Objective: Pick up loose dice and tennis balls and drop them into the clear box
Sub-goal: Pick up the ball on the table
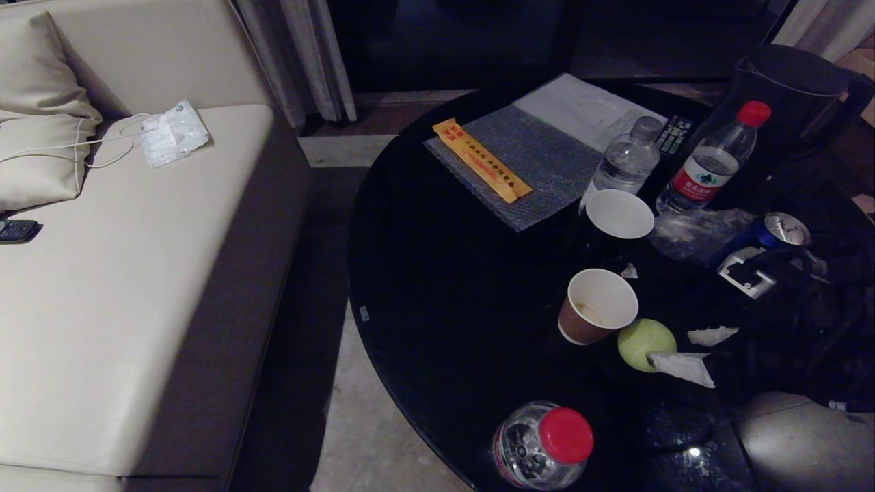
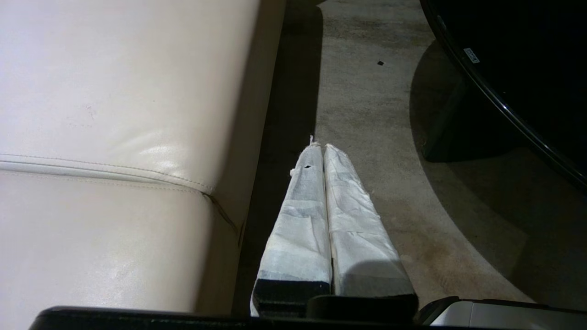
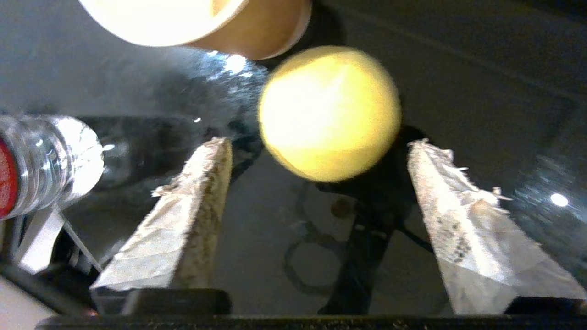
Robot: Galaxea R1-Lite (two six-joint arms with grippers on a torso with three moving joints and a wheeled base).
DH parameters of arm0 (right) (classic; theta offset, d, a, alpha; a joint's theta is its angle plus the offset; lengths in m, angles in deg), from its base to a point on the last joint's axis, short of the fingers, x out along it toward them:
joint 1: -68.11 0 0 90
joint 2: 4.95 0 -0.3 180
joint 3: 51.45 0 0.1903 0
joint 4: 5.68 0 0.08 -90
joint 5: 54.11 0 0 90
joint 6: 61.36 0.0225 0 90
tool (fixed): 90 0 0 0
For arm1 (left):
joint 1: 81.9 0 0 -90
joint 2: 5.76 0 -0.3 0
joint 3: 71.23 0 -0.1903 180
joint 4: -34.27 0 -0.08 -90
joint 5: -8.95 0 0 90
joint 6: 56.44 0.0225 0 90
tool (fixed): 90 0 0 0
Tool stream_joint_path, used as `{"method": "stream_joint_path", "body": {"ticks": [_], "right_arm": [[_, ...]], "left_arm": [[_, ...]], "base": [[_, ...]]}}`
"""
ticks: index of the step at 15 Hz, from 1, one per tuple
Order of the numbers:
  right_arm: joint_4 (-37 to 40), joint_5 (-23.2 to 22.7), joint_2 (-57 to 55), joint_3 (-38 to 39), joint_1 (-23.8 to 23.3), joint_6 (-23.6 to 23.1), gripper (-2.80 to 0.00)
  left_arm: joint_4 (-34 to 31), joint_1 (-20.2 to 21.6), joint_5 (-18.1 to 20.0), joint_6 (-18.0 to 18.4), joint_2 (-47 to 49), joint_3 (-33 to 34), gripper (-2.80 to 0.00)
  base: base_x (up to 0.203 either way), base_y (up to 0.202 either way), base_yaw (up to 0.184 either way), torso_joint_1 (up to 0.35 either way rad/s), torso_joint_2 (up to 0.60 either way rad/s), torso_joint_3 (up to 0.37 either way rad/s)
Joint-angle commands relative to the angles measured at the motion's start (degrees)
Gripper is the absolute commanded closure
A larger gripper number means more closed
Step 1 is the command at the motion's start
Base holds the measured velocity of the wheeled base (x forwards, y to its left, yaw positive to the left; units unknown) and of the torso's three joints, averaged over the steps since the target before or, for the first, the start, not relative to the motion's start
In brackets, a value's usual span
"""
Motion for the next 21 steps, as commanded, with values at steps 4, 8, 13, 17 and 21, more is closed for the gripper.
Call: {"method": "stream_joint_path", "body": {"ticks": [4, 8, 13, 17, 21], "right_arm": [[-1.9, -1.0, -4.7, 0.0, 0.4, -3.2, -2.8], [-7.3, -0.9, -7.7, 0.5, 0.4, -4.2, -2.8], [-11.7, -0.5, -10.0, 0.5, 0.6, -4.2, -2.8], [-11.9, -0.4, -10.7, 0.5, 0.5, -4.2, -2.8], [-12.1, -0.4, -11.3, 0.5, 0.6, -4.2, 0.0]], "left_arm": [[0.0, 0.0, 0.0, -0.1, 0.1, 0.1, 0.0], [0.0, 0.0, 0.0, -0.1, 0.1, 0.1, 0.0], [0.0, 0.0, 0.0, -0.1, 0.1, 0.1, 0.0], [0.0, 0.0, 0.0, -0.1, 0.1, 0.1, 0.0], [0.0, 0.0, 0.0, -0.1, 0.1, 0.1, 0.0]], "base": [[0.0, 0.0, 0.0, 0.0, 0.0, 0.0], [0.0, 0.0, 0.0, 0.0, 0.0, 0.0], [0.0, 0.0, 0.0, 0.0, 0.0, 0.0], [0.0, 0.0, 0.0, 0.0, 0.0, 0.0], [0.0, 0.0, 0.0, 0.0, 0.0, 0.0]]}}
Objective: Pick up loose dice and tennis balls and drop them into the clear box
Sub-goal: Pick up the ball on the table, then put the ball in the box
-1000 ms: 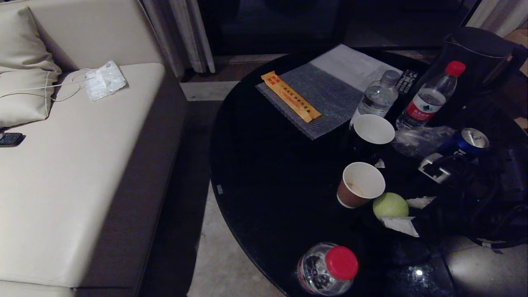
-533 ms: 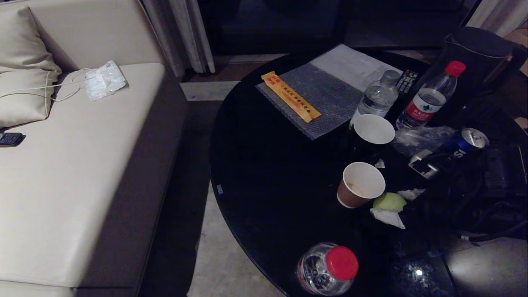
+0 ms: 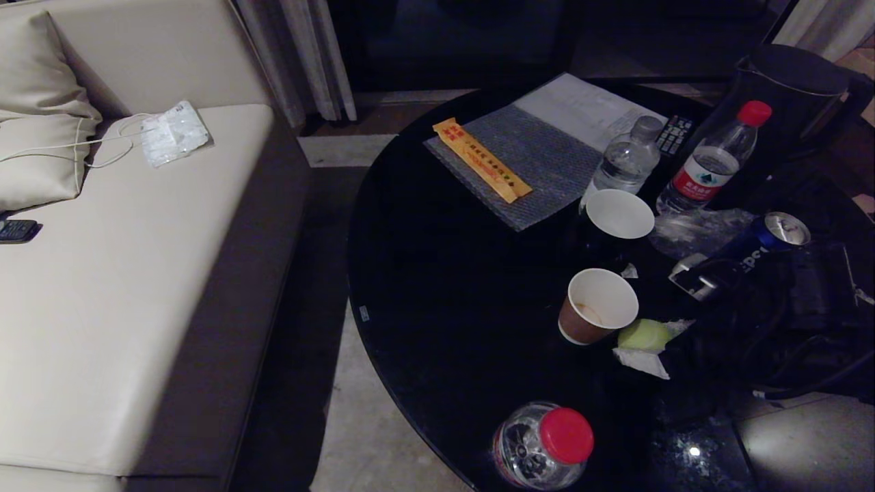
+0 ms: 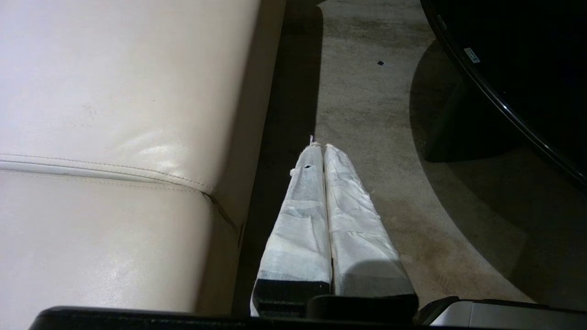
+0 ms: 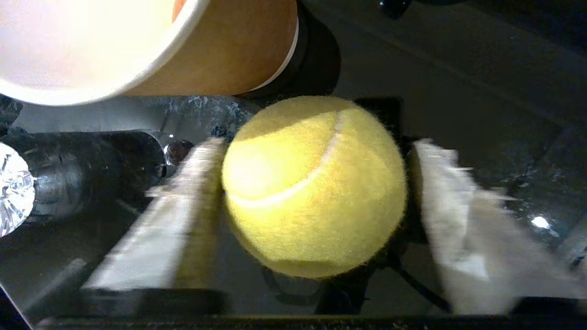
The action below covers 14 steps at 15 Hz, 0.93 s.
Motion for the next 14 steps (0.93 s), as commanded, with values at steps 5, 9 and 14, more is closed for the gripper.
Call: {"method": "stream_joint_path", "body": {"ticks": [5, 9, 14], "right_arm": [[0.0, 2.1, 1.0, 2.2, -0.1, 0.1, 0.0], [0.4, 5.4, 9.9, 7.0, -2.3, 1.3, 0.0], [9.3, 9.1, 31.1, 16.1, -9.0, 3.8, 0.0]], "left_arm": [[0.0, 0.0, 0.0, 0.0, 0.1, 0.1, 0.0], [0.0, 0.0, 0.0, 0.0, 0.1, 0.1, 0.0], [0.0, 0.0, 0.0, 0.0, 0.1, 0.1, 0.0]], "base": [[0.0, 0.0, 0.0, 0.0, 0.0, 0.0], [0.0, 0.0, 0.0, 0.0, 0.0, 0.0], [0.0, 0.0, 0.0, 0.0, 0.0, 0.0]]}}
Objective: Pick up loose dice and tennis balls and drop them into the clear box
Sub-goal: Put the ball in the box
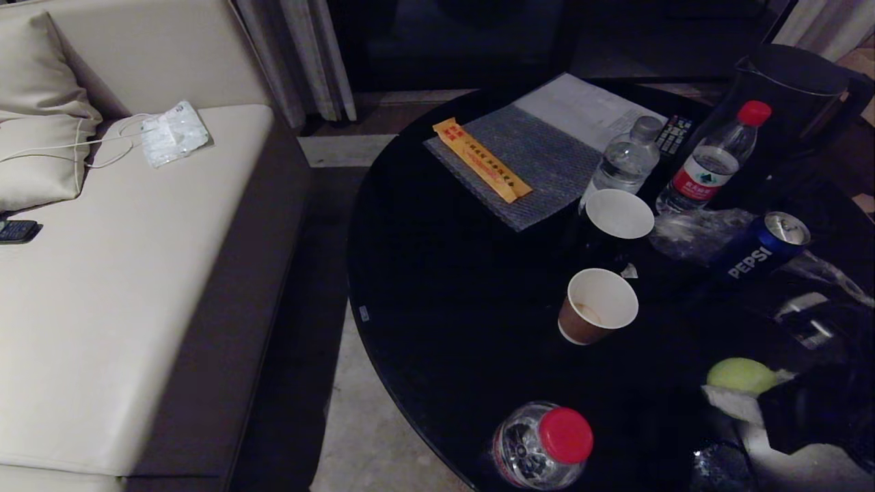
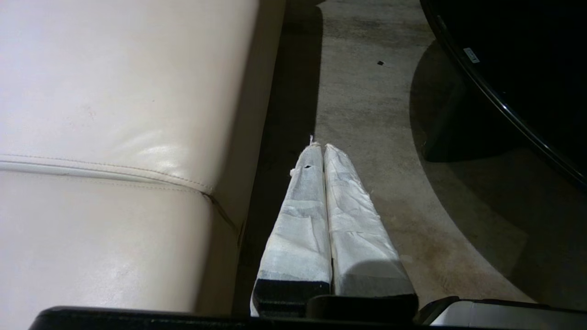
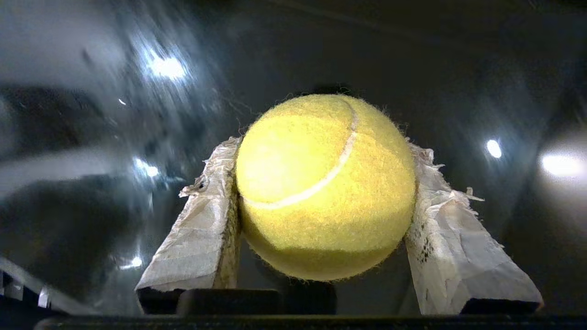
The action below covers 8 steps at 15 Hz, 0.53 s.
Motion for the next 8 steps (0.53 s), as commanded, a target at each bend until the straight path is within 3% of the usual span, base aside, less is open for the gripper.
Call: {"method": "stream_joint_path", "body": {"ticks": [1, 8], "right_arm": [[8.3, 0.6, 16.1, 3.0, -3.5, 1.3, 0.0], [30.7, 3.9, 50.9, 8.7, -7.1, 4.8, 0.0]], "left_arm": [[0.0, 0.0, 0.0, 0.0, 0.1, 0.1, 0.0], [0.0, 0.0, 0.0, 0.0, 0.1, 0.1, 0.0]], "base": [[0.0, 0.0, 0.0, 0.0, 0.0, 0.0], [0.0, 0.0, 0.0, 0.0, 0.0, 0.0]]}}
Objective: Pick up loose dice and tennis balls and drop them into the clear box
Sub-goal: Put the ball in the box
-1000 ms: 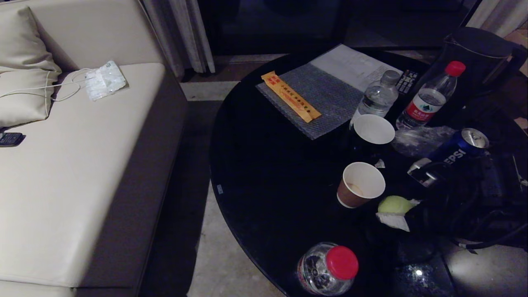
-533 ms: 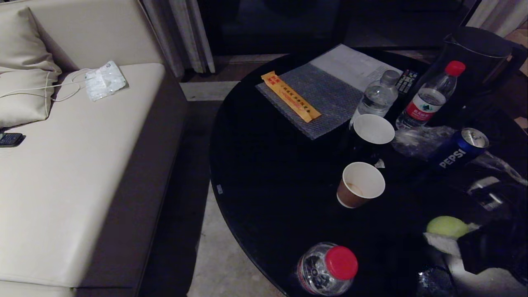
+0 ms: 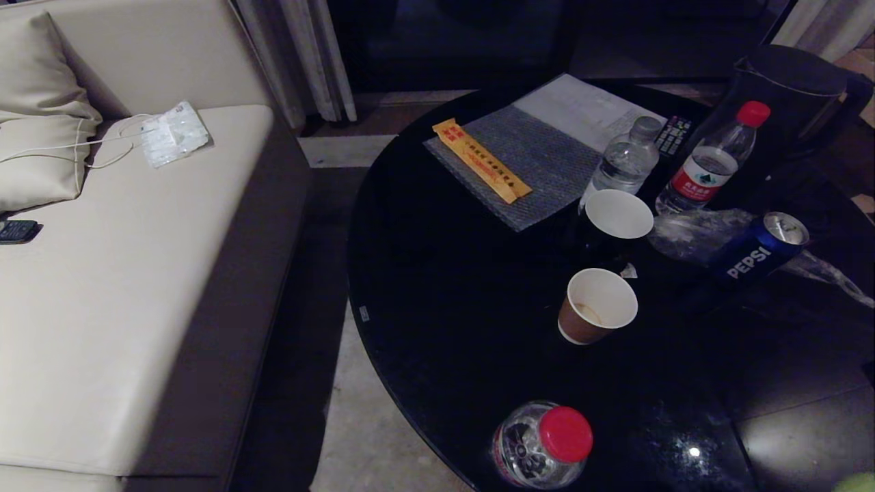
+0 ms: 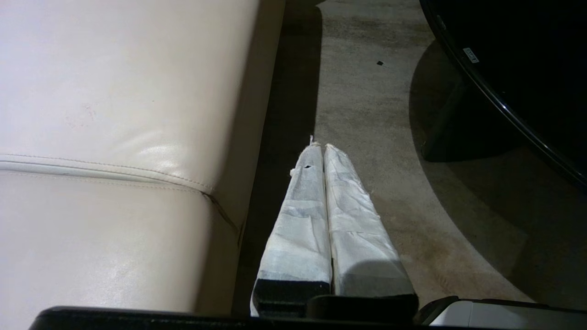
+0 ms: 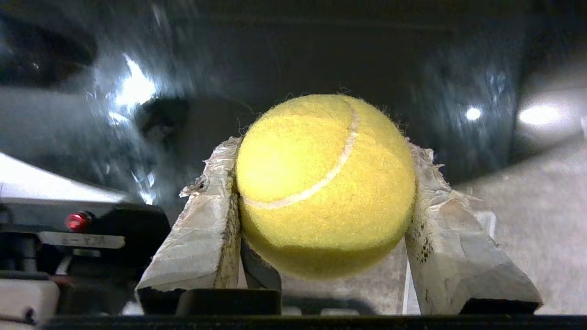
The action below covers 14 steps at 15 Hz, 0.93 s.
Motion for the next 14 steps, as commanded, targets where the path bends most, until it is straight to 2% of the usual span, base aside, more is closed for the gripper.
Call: {"method": "stream_joint_path", "body": {"ticks": [1, 2, 3, 4, 5, 6, 8, 12, 14], "right_arm": [[3.9, 1.4, 15.1, 2.8, -0.9, 0.1, 0.0], [4.0, 3.1, 16.8, 4.5, -1.0, 0.8, 0.0], [3.3, 4.6, 16.9, 6.0, -1.1, 4.6, 0.0], [2.2, 5.2, 16.8, 7.6, -1.2, 6.4, 0.0], [-0.9, 5.4, 16.8, 9.1, -1.1, 6.7, 0.0], [-2.9, 5.2, 17.5, 10.5, -0.3, 6.5, 0.0], [-4.1, 4.3, 20.5, 10.9, 4.6, 5.5, 0.0], [-4.4, 3.7, 32.1, 11.0, 3.8, 4.6, 0.0], [-4.5, 3.6, 33.0, 11.2, 3.4, 3.7, 0.0]], "left_arm": [[0.0, 0.0, -0.1, -0.1, 0.1, 0.1, 0.0], [0.0, 0.0, -0.1, -0.1, 0.1, 0.1, 0.0], [0.0, 0.0, -0.1, -0.1, 0.1, 0.1, 0.0], [0.0, 0.0, -0.1, -0.1, 0.1, 0.1, 0.0], [0.0, 0.0, -0.1, -0.1, 0.0, 0.1, 0.0], [0.0, 0.0, -0.1, -0.1, 0.0, 0.1, 0.0], [0.0, 0.0, -0.1, -0.1, 0.1, 0.1, 0.0], [0.0, 0.0, -0.1, -0.1, 0.1, 0.1, 0.0], [0.0, 0.0, -0.1, -0.1, 0.1, 0.1, 0.0]], "base": [[0.0, 0.0, 0.0, 0.0, 0.0, 0.0], [0.0, 0.0, 0.0, 0.0, 0.0, 0.0], [0.0, 0.0, 0.0, 0.0, 0.0, 0.0], [0.0, 0.0, 0.0, 0.0, 0.0, 0.0], [0.0, 0.0, 0.0, 0.0, 0.0, 0.0], [0.0, 0.0, 0.0, 0.0, 0.0, 0.0], [0.0, 0.0, 0.0, 0.0, 0.0, 0.0], [0.0, 0.0, 0.0, 0.0, 0.0, 0.0], [0.0, 0.0, 0.0, 0.0, 0.0, 0.0]]}}
